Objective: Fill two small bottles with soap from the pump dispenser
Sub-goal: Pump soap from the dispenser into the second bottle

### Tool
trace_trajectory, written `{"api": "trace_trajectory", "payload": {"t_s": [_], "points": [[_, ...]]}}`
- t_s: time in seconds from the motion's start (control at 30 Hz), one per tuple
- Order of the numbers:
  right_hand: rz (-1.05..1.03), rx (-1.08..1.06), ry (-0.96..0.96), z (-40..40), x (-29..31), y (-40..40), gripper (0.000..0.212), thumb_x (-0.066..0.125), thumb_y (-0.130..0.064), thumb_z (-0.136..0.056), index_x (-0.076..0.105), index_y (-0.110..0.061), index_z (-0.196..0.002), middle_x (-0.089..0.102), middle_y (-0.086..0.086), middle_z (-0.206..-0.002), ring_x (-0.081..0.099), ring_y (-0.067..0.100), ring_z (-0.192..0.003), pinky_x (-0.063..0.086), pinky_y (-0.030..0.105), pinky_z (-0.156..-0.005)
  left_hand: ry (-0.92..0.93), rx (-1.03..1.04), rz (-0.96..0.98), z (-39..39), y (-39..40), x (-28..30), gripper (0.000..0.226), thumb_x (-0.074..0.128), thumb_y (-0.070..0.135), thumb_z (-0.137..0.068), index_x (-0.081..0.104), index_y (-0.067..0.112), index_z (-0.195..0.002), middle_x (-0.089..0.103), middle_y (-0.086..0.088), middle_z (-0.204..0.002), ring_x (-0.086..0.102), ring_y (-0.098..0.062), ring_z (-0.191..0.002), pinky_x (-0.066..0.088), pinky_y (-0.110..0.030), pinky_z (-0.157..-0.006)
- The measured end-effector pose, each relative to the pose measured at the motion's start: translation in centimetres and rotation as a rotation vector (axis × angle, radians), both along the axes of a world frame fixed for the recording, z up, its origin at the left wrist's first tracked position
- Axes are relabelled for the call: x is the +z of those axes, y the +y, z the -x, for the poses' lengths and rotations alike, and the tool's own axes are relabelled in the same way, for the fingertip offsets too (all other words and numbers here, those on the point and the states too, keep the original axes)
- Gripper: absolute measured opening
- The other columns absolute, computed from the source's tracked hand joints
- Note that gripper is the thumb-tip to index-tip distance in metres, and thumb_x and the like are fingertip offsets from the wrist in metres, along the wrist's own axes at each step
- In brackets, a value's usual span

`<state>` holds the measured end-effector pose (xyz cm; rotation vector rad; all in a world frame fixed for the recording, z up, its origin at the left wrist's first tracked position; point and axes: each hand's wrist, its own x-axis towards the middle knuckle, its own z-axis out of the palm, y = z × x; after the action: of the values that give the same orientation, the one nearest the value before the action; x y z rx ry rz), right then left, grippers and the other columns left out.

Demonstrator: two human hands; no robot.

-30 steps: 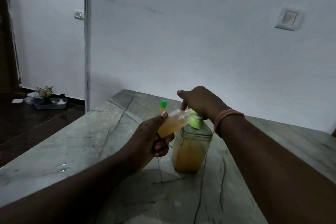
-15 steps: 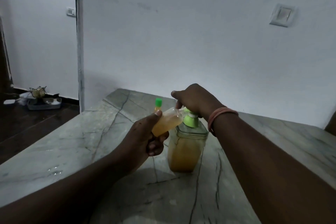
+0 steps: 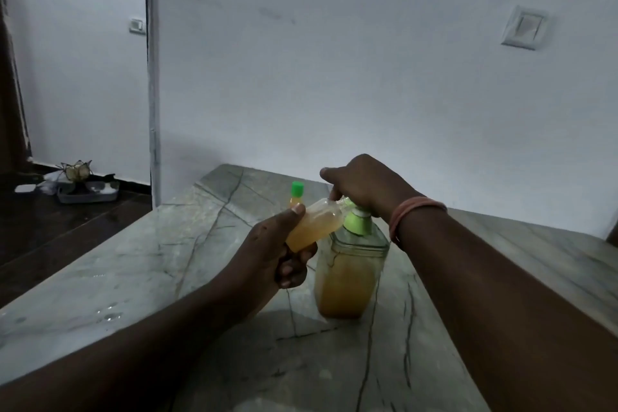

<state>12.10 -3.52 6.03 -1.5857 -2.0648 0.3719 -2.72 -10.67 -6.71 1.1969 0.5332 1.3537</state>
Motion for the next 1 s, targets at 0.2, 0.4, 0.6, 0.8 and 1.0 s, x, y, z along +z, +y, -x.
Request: {"api": "trace_trajectory", "payload": {"t_s": [0.2,0.4,0.6,0.8,1.0], "points": [[0.03,0.01,-0.034,0.2,0.1,-0.1,0.039,0.055,-0.04,-0.09,0.074,-0.006,-0.088,0.071,0.006,-0.073,0.05,0.018,-0.052,0.036,0.027,-0.052,0.006,0.018,0.002,-0.1,-0.2,0.0,0.055,0.058,0.05,-0.092,0.057,0.008,-0.127,0.053,-0.01,-0.071,0.035,-0.009,-0.045,0.032,-0.023,-0.043],[-0.052,0.027,-0.137,0.2,1.3,0.4,0.04,0.057,-0.043,-0.089,0.077,-0.011,-0.076,0.065,-0.001,-0.061,0.058,0.017,-0.057,0.04,0.028,-0.055,0.049,0.035,0.004,-0.2,-0.3,0.0,0.049,0.059,0.053,-0.092,0.064,0.015,-0.122,0.055,-0.009,-0.071,0.037,-0.009,-0.047,0.034,-0.023,-0.045],[0.016,0.044,-0.017,-0.1,-0.4,0.0,0.047,0.052,-0.042,-0.089,0.076,-0.016,-0.058,0.048,-0.007,-0.031,0.046,0.014,-0.042,0.035,0.026,-0.049,-0.022,0.03,0.053,0.1,-0.1,0.0,0.057,0.059,0.051,-0.091,0.054,0.009,-0.129,0.054,-0.008,-0.069,0.037,-0.009,-0.046,0.034,-0.023,-0.044],[0.022,0.048,0.056,-0.1,-0.1,-0.2,0.049,0.052,-0.044,-0.09,0.076,-0.015,-0.059,0.055,-0.005,-0.043,0.049,0.014,-0.04,0.037,0.026,-0.051,-0.064,0.001,0.125,0.2,-0.3,-0.2,0.059,0.061,0.049,-0.088,0.054,0.008,-0.13,0.053,-0.013,-0.071,0.037,-0.012,-0.048,0.036,-0.024,-0.044],[0.031,0.025,0.087,-0.2,0.0,-0.2,0.05,0.051,-0.044,-0.091,0.073,-0.016,-0.056,0.048,-0.007,-0.036,0.048,0.015,-0.039,0.036,0.025,-0.048,-0.095,-0.054,0.105,0.1,-0.5,-0.1,0.061,0.059,0.046,-0.086,0.052,0.007,-0.133,0.056,-0.014,-0.074,0.04,-0.011,-0.048,0.038,-0.025,-0.046]]}}
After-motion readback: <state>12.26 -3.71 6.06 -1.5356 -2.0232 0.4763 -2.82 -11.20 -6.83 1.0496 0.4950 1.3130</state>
